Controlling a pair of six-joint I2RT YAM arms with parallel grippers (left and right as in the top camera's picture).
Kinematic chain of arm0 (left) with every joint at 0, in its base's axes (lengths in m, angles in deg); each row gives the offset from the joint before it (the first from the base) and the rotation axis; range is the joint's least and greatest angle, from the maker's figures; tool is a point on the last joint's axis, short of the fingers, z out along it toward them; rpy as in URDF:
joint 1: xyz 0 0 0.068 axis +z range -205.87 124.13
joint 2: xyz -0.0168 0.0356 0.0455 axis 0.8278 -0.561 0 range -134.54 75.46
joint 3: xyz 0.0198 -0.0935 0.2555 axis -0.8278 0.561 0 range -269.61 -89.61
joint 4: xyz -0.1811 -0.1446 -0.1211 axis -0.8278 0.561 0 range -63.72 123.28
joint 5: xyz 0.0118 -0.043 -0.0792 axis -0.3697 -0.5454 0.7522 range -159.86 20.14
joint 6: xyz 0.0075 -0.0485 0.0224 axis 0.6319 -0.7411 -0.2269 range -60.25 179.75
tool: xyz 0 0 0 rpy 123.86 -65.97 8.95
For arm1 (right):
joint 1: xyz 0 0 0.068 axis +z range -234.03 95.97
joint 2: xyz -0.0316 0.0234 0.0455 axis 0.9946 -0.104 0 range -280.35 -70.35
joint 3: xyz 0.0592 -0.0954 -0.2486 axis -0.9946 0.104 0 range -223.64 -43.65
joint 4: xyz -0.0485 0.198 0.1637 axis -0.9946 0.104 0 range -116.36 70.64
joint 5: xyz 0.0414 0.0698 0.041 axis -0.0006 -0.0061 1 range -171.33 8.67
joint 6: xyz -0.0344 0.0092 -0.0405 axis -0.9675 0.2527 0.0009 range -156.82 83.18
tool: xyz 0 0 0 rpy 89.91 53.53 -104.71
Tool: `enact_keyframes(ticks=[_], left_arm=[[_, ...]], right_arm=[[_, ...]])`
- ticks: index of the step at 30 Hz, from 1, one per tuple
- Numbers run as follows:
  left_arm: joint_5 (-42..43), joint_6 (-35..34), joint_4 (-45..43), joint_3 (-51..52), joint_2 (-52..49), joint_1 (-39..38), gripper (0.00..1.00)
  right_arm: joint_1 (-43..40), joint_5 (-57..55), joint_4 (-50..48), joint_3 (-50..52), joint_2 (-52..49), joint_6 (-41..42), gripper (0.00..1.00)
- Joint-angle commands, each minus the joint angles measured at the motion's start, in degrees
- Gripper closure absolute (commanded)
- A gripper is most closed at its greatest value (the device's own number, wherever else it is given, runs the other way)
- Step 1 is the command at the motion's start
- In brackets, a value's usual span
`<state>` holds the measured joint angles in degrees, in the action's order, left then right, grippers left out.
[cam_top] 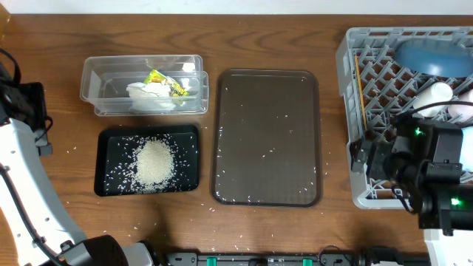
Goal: Sort waste into correct bins and load items into the dishwasher rack
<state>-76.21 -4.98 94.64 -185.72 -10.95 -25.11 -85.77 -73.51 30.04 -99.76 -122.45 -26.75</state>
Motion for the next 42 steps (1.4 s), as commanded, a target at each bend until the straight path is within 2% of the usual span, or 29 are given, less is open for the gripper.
enact_keyframes(ticks=[1, 7, 15, 20, 31, 42], left_arm=[[-0.28, -0.50, 0.22, -0.20, -0.07, 0.35, 0.08], [-0.28, -0.50, 0.22, -0.20, -0.07, 0.35, 0.08], [-0.31, -0.50, 0.22, -0.20, -0.07, 0.35, 0.08], [-0.28, -0.50, 0.22, -0.20, -0.07, 0.35, 0.08], [-0.31, -0.50, 0.22, -0.20, -0.07, 0.35, 0.08], [-0.31, -0.50, 0.22, -0.20, -0.07, 0.35, 0.08]], right_arm=[[1.40, -1.14, -5.35, 4.57, 2.08, -1.09, 0.01], [2.95, -1.09, -26.43, 19.65, 8.07, -2.47, 0.01], [4.07, -0.59, -62.93, 43.89, 19.67, -2.69, 0.01], [4.07, 3.19, -78.71, 55.36, 26.64, -6.62, 0.01], [4.07, 4.24, -71.30, 55.80, 32.79, -13.73, 0.01], [4.07, 0.00, -55.12, 55.80, 43.15, -15.52, 0.01]])
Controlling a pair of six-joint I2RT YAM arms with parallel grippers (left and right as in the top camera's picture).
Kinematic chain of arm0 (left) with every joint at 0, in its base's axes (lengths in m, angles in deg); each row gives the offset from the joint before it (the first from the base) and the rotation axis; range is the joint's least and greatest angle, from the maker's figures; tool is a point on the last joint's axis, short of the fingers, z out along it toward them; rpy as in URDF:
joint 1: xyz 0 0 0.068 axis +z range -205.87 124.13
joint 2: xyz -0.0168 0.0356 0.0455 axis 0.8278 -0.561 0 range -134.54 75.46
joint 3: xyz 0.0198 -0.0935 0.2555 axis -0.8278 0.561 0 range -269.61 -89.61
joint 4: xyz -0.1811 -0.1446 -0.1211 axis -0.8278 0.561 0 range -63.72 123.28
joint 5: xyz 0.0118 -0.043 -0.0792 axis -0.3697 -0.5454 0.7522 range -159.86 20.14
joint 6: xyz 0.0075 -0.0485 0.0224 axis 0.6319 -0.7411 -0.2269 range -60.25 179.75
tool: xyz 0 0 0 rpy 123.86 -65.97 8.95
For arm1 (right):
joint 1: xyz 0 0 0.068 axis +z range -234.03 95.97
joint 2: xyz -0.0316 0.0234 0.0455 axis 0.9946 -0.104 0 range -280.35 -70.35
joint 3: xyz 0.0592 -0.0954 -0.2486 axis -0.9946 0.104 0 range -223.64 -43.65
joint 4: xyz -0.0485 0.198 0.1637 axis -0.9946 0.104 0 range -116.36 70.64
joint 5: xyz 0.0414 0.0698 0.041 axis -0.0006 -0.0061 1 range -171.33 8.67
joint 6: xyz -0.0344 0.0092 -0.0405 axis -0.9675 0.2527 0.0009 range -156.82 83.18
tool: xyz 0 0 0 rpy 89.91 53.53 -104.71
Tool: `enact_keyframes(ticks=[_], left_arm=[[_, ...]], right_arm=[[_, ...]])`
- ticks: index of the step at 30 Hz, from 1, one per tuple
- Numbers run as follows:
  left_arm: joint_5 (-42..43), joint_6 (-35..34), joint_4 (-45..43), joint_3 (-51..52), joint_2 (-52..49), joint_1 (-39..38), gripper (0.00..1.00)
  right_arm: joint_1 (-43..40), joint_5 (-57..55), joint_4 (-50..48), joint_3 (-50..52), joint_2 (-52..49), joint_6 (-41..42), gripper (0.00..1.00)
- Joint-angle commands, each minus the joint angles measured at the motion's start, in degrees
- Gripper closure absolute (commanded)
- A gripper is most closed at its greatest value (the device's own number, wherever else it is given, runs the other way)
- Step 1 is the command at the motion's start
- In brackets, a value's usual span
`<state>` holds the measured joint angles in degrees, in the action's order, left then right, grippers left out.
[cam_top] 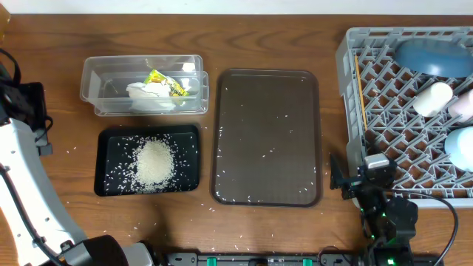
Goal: Sort waste into correct bins and load items into the dishwasher rack
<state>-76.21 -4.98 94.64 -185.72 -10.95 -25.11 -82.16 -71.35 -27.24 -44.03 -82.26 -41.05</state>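
The grey dishwasher rack [384, 125] stands at the right. It holds a blue bowl [432, 55], a white cup [432, 98], a pale pink cup [462, 103] and a light blue item [460, 142]. Crumpled white paper and a yellow wrapper [159, 89] lie in the clear plastic bin [103, 74] at the back left. In front of that bin, the black tray [111, 148] carries a heap of rice [154, 162]. The brown serving tray [266, 137] in the middle bears only scattered grains. My right gripper [347, 181] sits low by the rack's front left corner, its jaws unreadable. Only the left arm [22, 155] shows.
Loose rice grains lie scattered on the wooden table [281, 229] around both trays. The left arm runs along the table's left edge. The rack reaches past the right edge of the view.
My right arm was over the front left part of the rack. Now it sits drawn back at the table's front edge beside the rack's corner, uncovering the light blue item. The rest is unchanged.
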Motion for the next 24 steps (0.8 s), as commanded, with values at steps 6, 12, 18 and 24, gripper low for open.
enact_keyframes(ticks=[6, 12, 18, 24], left_arm=[[-0.28, -0.50, 0.22, -0.20, -0.07, 0.35, 0.08], [-0.31, -0.50, 0.22, -0.20, -0.07, 0.35, 0.08], [-0.31, -0.50, 0.22, -0.20, -0.07, 0.35, 0.08], [-0.31, -0.50, 0.22, -0.20, -0.07, 0.35, 0.08]], right_arm=[[0.46, -3.39, 4.66, 0.07, 7.85, -1.01, 0.01], [0.79, -3.30, 4.59, 0.07, 11.74, -1.01, 0.01], [2.23, -3.32, 4.55, 0.07, 11.63, -1.01, 0.01], [2.32, -3.32, 4.55, 0.07, 11.63, -0.98, 0.01]])
